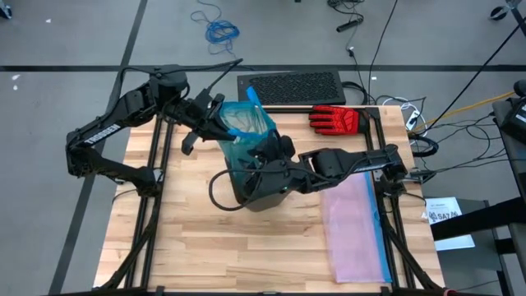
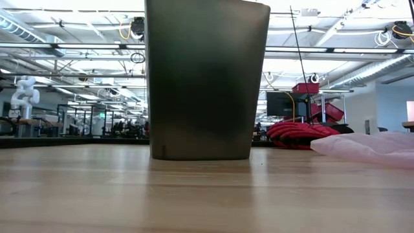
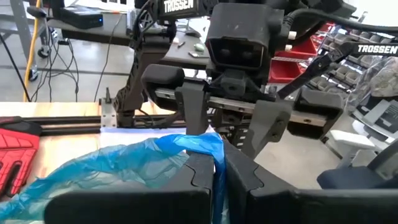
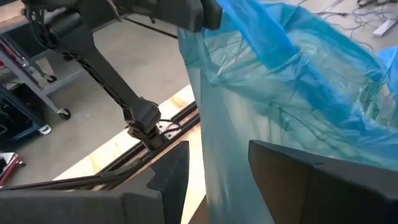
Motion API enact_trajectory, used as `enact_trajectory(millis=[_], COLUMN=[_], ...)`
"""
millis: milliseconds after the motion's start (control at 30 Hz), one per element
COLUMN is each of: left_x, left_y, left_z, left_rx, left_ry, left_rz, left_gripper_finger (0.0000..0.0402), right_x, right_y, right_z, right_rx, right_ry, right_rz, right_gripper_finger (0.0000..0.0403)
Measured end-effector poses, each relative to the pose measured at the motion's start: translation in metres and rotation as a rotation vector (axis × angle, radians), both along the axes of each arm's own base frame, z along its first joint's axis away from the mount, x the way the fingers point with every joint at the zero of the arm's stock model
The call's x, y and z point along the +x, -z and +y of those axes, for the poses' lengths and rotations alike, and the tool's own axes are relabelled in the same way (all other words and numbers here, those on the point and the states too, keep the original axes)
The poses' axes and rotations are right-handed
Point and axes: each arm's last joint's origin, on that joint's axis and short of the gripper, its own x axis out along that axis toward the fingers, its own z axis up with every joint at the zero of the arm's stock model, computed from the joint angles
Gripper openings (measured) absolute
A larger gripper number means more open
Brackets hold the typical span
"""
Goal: Place trash/remove bag and relplace
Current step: Remove the blue trash bag from the black trash bin
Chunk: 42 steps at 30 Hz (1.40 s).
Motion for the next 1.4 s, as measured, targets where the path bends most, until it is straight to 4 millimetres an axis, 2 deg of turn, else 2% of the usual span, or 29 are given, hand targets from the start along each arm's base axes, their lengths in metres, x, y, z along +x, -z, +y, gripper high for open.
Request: enact_trajectory(millis=[267,433,667,867,1033,1200,1300,1400], left_x=[0.002,0.002,0.002,0.002,0.003,0.002,0.002,0.002], left_y=[-0.007,-0.010,-0.010,-0.012,-0.013,-0.013,-0.013,-0.013], left_z=[0.001,0.001,0.001,0.001,0.001,0.001,0.000,-0.001], left_rx=[-0.026,-0.041,-0.069,-0.076,-0.105,-0.109,-0.115,-0.120], left_ry=[-0.012,-0.019,-0.027,-0.028,-0.033,-0.008,0.028,0.046], left_rz=[-0.052,-0.064,-0.057,-0.065,-0.061,-0.062,-0.061,-0.059], left_gripper_finger=[0.0003,0.0002,0.0001,0.0001,0.0000,0.0000,0.0000,0.0000], right_x=[-0.002,-0.015,-0.037,-0.041,-0.040,-0.028,-0.022,-0.010], right_y=[0.000,-0.002,-0.003,-0.001,-0.006,-0.007,-0.001,0.013], right_z=[0.000,0.002,0.014,0.023,0.034,0.048,0.054,0.059], right_rx=[-0.046,-0.023,-0.020,-0.019,-0.044,-0.048,-0.038,-0.024], right_ry=[-0.055,-0.108,-0.188,-0.232,-0.280,-0.304,-0.279,-0.258], right_rz=[0.054,0.120,0.237,0.263,0.206,0.103,0.089,0.102], right_gripper_finger=[0.0160,0.0160,0.0160,0.0160,0.0160,0.0160,0.0160,0.0160])
